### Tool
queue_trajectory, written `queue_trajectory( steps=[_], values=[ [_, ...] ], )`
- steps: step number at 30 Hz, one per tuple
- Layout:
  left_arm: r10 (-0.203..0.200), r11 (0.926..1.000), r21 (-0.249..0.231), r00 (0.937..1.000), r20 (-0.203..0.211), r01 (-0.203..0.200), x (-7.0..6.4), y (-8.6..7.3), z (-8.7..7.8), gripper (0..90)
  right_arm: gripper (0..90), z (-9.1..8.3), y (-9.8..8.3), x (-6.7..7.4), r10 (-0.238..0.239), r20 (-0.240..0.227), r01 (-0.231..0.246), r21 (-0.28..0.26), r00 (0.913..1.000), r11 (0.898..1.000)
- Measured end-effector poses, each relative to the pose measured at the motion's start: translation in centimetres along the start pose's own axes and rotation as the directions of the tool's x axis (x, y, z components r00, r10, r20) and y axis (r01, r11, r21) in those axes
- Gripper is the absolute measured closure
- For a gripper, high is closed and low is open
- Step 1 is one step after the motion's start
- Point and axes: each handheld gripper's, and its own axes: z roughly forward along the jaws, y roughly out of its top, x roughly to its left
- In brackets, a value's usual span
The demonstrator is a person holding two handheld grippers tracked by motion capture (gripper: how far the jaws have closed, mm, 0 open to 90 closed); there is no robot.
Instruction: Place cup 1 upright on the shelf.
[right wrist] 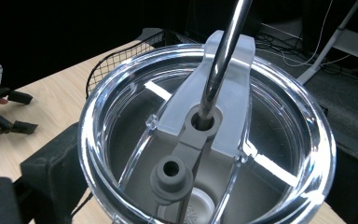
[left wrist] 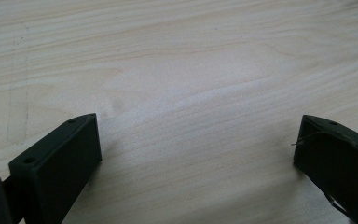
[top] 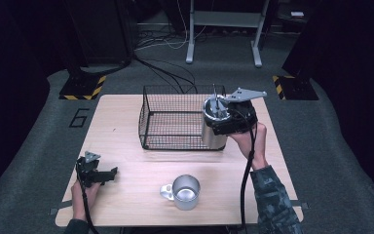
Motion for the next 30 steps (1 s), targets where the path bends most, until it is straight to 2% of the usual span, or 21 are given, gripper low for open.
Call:
queue_trajectory(
  steps=[14, 30],
  values=[
    [-0.001, 1.0000, 0.002, 1.0000, 0.000, 0.001, 0.0, 0.0, 0.0, 0.6, 3.4, 1.6, 2.6, -0.5, -0.024, -0.003, 0.024, -0.010, 0.9997, 1.000],
    [-0.002, 1.0000, 0.002, 1.0000, 0.000, 0.002, 0.0, 0.0, 0.0, 0.5, 3.4, 3.8, 4.0, -2.0, -0.006, 0.028, 0.006, 0.000, 0.9996, 1.000]
  ],
)
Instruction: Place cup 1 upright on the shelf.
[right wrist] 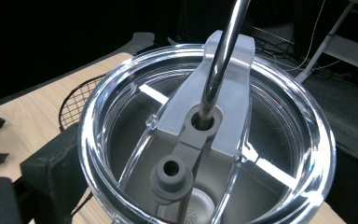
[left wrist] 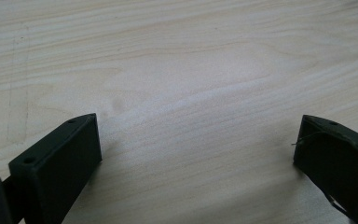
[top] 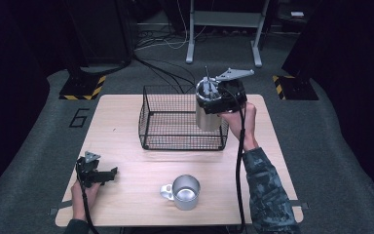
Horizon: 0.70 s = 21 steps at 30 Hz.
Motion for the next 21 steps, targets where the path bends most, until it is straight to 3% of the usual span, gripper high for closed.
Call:
queue_trajectory(
  steps=[21],
  values=[
    [0.000, 1.0000, 0.000, 1.0000, 0.000, 0.000, 0.0, 0.0, 0.0, 0.5, 3.3, 3.7, 0.2, -2.2, 0.045, 0.050, -0.046, 0.029, 0.9977, 0.999]
  ],
)
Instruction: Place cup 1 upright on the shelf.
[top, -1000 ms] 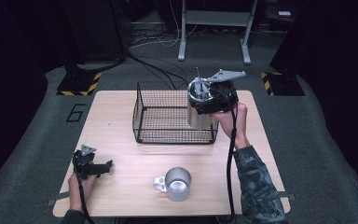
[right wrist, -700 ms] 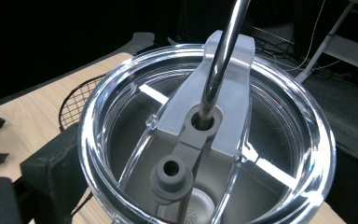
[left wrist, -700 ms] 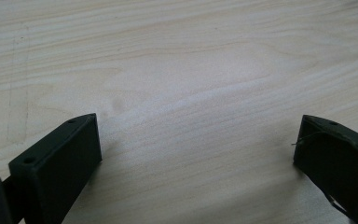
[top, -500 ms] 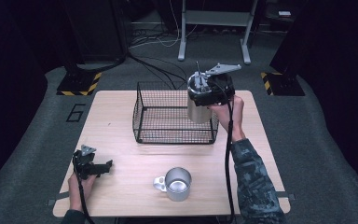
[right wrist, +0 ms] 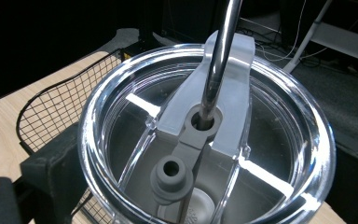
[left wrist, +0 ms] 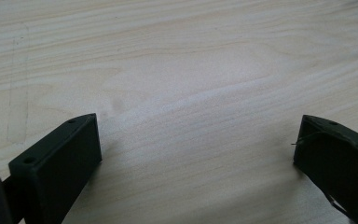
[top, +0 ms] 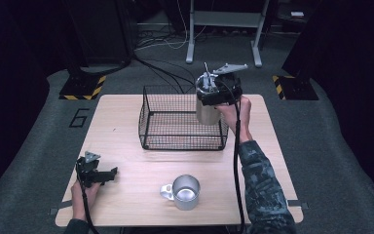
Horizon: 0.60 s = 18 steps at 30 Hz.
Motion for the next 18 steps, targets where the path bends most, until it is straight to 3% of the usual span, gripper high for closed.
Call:
queue_trajectory(
  steps=[18],
  values=[
    [0.003, 1.0000, 0.000, 1.0000, 0.000, -0.003, 0.0, 0.0, 0.0, 0.5, 3.3, 3.6, -0.6, -1.0, 0.030, 0.027, -0.031, 0.041, 0.9992, 0.999]
  ],
)
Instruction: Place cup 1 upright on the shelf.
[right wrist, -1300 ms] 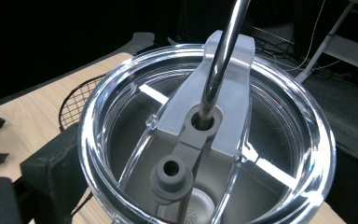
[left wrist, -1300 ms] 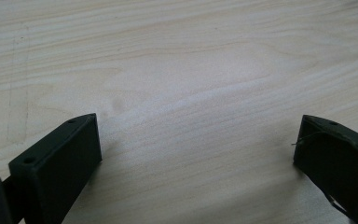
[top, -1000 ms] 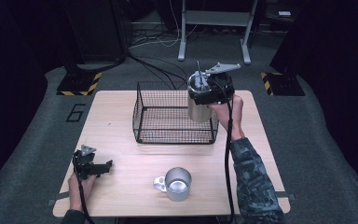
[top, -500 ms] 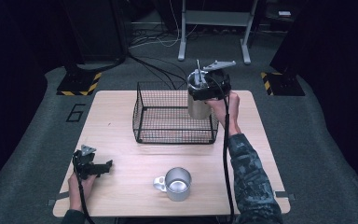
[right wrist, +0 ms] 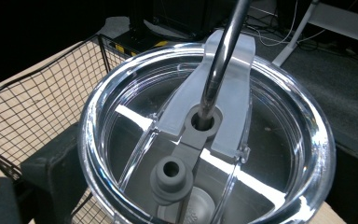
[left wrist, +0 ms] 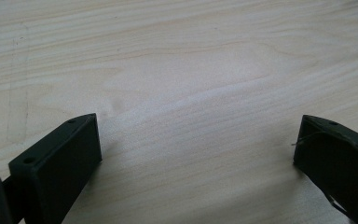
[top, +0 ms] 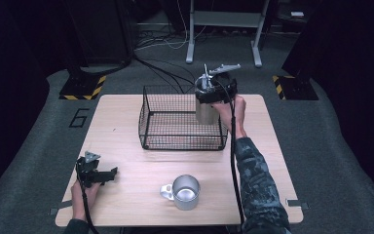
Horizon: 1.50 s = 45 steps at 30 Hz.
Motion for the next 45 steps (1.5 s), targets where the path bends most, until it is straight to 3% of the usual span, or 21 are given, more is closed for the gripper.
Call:
queue_trajectory(
  steps=[12, 16, 19, 24, 37, 45],
  values=[
    [-0.003, 1.0000, -0.004, 1.0000, -0.003, 0.003, 0.0, 0.0, 0.0, 0.6, 3.4, 2.0, -0.7, -0.4, 0.013, 0.007, -0.014, 0.036, 0.9999, 0.999],
    [-0.003, 1.0000, -0.004, 1.0000, -0.003, 0.003, 0.0, 0.0, 0.0, 0.6, 3.3, 2.9, -1.1, -0.5, 0.046, 0.010, -0.046, 0.045, 0.9989, 0.998],
    [-0.002, 1.0000, 0.000, 1.0000, 0.000, 0.002, 0.0, 0.0, 0.0, 0.5, 3.3, 3.5, -1.4, -0.6, 0.034, 0.002, -0.034, 0.060, 0.9994, 0.998],
    [-0.001, 1.0000, -0.005, 1.0000, -0.003, 0.001, 0.0, 0.0, 0.0, 0.5, 3.3, 4.3, -1.7, -0.4, 0.066, 0.002, -0.066, 0.077, 0.9978, 0.995],
    [-0.001, 1.0000, -0.004, 1.0000, -0.002, 0.001, 0.0, 0.0, 0.0, 0.5, 3.3, 6.4, -3.2, -0.3, 0.068, 0.002, -0.068, 0.119, 0.9977, 0.991],
    [-0.001, 1.0000, -0.001, 1.0000, 0.001, 0.001, 0.0, 0.0, 0.0, 0.6, 3.3, 6.9, -3.4, -0.1, 0.065, 0.012, -0.066, 0.132, 0.9978, 0.989]
  ],
)
